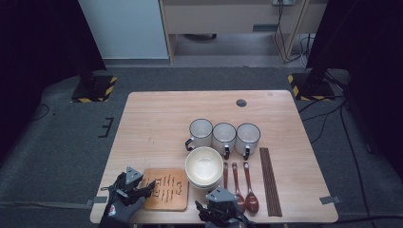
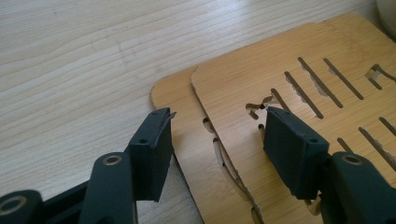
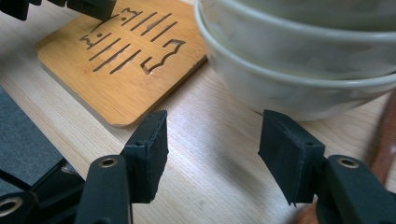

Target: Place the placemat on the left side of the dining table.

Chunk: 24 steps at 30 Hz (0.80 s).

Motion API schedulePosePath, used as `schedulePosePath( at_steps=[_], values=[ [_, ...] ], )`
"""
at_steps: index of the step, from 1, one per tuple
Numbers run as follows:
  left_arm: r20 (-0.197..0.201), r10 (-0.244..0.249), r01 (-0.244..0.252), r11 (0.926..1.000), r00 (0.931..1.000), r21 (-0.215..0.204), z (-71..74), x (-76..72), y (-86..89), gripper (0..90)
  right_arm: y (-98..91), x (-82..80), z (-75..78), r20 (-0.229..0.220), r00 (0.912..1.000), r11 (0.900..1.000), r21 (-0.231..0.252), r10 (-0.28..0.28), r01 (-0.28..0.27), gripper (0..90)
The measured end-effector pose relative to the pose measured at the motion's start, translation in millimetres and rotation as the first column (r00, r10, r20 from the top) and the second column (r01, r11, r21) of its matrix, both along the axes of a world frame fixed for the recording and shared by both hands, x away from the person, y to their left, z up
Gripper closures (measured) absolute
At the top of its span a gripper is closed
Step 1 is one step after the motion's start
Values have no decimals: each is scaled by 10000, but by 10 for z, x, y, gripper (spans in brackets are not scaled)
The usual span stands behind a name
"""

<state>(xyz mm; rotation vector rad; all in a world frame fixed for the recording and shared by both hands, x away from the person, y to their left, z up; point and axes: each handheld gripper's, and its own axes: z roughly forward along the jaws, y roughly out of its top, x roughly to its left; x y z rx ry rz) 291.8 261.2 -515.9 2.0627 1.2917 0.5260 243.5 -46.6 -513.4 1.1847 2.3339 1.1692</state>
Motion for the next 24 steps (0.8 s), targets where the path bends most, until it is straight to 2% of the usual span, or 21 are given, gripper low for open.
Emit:
schedulePosePath(
  at_steps=[3,7,13,24],
  values=[
    [38,-154,154,9999,9999,-53,-6,-16,7,414,56,-2,-24,-19,10000,9998,182,-16,16,423],
    [37,-357,357,9994,9994,-50,-5,-25,13,429,109,-5,-42,34,10000,9998,179,2,-2,426],
    [-24,-612,612,9980,9981,-184,-5,-31,22,487,193,9,-88,-7,10000,9992,397,-79,79,438],
    [-118,-811,806,9962,9966,-336,-4,-35,42,521,292,11,-160,-98,9998,9978,637,-180,186,445]
  ],
)
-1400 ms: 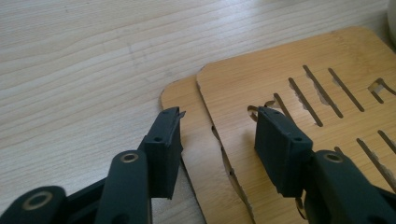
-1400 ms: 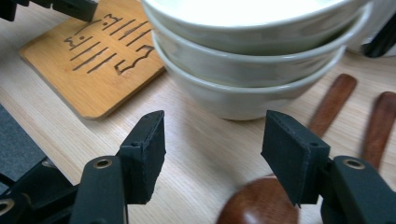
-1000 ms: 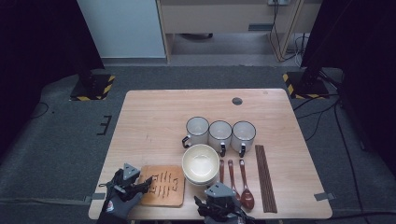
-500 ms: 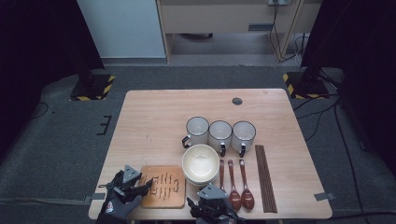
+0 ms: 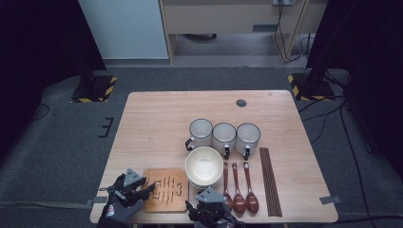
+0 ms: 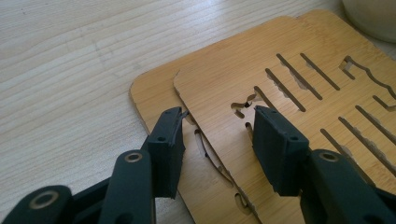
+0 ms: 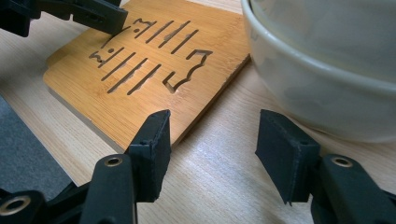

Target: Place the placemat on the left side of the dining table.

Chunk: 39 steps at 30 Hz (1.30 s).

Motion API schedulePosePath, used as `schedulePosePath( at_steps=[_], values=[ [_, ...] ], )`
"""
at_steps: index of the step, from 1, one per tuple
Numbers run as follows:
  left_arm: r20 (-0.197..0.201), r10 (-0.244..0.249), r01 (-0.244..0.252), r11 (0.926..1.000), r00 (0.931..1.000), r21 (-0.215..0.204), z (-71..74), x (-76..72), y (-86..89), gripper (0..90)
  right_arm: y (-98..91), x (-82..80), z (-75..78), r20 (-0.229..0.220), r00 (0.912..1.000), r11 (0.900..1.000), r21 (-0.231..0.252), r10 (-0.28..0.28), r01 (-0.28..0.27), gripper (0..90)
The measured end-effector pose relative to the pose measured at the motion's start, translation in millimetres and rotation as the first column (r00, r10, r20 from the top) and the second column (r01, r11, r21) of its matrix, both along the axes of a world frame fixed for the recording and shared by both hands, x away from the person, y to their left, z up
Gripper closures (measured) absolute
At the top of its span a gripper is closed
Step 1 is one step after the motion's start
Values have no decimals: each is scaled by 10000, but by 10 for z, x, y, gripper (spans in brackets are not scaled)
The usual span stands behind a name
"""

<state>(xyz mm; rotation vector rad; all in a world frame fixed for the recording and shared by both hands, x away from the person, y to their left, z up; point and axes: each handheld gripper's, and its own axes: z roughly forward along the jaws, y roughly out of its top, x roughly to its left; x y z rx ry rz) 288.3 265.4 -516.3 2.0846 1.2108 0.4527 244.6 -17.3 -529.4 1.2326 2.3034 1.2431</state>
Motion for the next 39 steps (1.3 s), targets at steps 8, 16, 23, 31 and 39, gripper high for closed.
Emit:
schedulePosePath(
  at_steps=[8,16,23,31,39],
  values=[
    [-86,86,-88,9997,9999,-215,-9,18,25,501,22,4,-24,65,9999,9998,169,-83,82,443],
    [-21,381,-382,9959,9993,-820,-12,30,50,408,29,-6,-59,120,9999,9996,254,-117,114,447],
    [138,590,-561,9865,9982,-1540,12,31,66,369,24,-7,-100,52,10000,9992,404,-54,52,469],
    [-37,539,-533,9724,9985,-2273,22,35,38,333,37,-11,-116,228,9997,9995,306,109,-116,477],
    [-450,388,-487,9676,9982,-2477,-1,58,-22,311,40,-22,-138,422,9990,9992,371,124,-140,480]
  ],
)
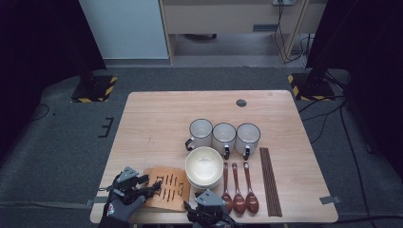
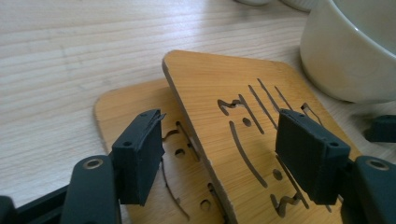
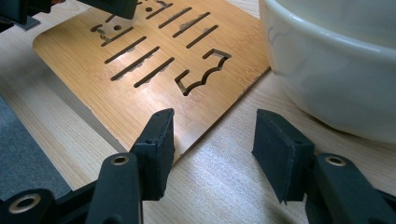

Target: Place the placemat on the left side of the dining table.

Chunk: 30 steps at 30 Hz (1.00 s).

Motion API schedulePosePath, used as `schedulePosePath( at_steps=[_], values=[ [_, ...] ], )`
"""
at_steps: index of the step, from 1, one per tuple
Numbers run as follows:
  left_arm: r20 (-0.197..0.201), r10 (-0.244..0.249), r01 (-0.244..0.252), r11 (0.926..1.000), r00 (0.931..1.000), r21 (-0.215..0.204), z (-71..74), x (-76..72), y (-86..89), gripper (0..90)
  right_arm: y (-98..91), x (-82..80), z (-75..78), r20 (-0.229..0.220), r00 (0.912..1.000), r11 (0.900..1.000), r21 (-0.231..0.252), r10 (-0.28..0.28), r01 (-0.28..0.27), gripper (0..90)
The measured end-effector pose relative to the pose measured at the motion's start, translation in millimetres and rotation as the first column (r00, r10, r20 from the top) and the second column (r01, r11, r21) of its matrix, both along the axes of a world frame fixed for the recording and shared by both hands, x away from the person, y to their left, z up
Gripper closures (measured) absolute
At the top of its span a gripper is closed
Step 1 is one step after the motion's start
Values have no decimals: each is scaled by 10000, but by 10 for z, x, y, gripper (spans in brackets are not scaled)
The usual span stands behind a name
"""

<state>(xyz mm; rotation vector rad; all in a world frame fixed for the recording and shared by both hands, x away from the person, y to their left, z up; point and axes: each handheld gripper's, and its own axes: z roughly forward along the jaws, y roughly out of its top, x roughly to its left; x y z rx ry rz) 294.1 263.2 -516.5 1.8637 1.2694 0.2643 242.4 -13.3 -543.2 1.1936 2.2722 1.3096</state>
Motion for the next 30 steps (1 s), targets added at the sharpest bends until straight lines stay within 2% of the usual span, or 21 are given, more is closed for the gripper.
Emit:
schedulePosePath(
  at_steps=[7,13,18,26,30],
  values=[
    [-260,-108,106,9999,9996,-85,-14,20,-46,292,3,-3,-7,84,10000,10000,4,39,-39,483],
    [-619,-287,271,9993,9977,-263,-26,31,-94,316,1,-3,-20,166,9998,9999,86,71,-72,488],
    [-667,-374,355,9989,9971,-292,-14,32,-141,328,10,-11,-26,260,9996,10000,46,76,-77,491],
    [-983,-224,177,9987,9949,-476,14,29,-138,399,9,-8,-24,214,9997,9999,70,83,-84,495],
    [-1089,-154,70,9970,9939,-773,36,21,-119,446,5,-6,-24,147,9999,9998,167,51,-54,496]
  ],
)
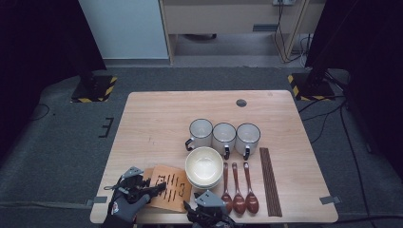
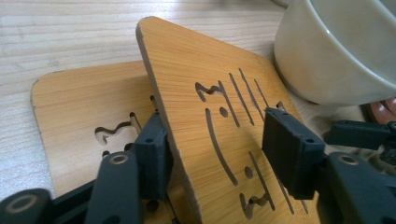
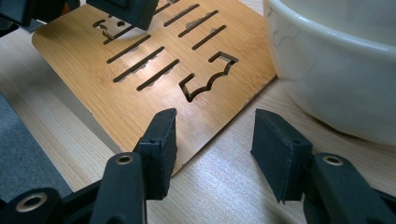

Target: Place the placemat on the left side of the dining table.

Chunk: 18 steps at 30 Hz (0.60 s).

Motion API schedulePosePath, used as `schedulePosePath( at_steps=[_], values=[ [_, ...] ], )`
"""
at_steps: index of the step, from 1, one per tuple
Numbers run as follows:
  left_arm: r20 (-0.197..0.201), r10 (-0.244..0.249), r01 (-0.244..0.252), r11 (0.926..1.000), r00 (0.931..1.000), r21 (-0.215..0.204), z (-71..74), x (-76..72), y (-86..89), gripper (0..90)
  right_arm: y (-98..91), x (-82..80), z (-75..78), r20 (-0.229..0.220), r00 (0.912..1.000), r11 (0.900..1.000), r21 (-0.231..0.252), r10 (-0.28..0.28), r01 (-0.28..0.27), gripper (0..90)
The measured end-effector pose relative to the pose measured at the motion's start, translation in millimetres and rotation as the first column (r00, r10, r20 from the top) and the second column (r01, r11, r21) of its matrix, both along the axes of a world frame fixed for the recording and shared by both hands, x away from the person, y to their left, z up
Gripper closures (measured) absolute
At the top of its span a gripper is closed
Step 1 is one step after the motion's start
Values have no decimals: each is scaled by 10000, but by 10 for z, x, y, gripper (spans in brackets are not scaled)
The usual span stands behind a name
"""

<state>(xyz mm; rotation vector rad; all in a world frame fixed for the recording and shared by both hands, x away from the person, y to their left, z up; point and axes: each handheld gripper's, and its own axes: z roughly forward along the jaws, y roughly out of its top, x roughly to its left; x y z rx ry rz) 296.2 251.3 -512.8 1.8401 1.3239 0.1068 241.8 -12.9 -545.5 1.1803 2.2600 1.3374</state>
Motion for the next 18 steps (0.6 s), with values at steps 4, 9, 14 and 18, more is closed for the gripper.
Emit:
schedulePosePath(
  at_steps=[4,9,14,18],
  values=[
    [-8,-29,29,10000,10000,-61,14,-13,10,479,-3,2,1,-19,10000,10000,2,13,-13,497],
    [-58,-86,86,10000,9999,-40,7,-42,-10,468,-9,2,-2,-49,10000,10000,93,-6,7,506],
    [-115,-89,87,9997,9999,-212,27,-54,-14,495,-18,6,-2,-123,9999,9998,195,-24,26,513],
    [-19,-117,116,9985,9999,-542,66,-69,-1,520,-25,13,-2,-162,9999,9996,271,-48,52,515]
  ],
)
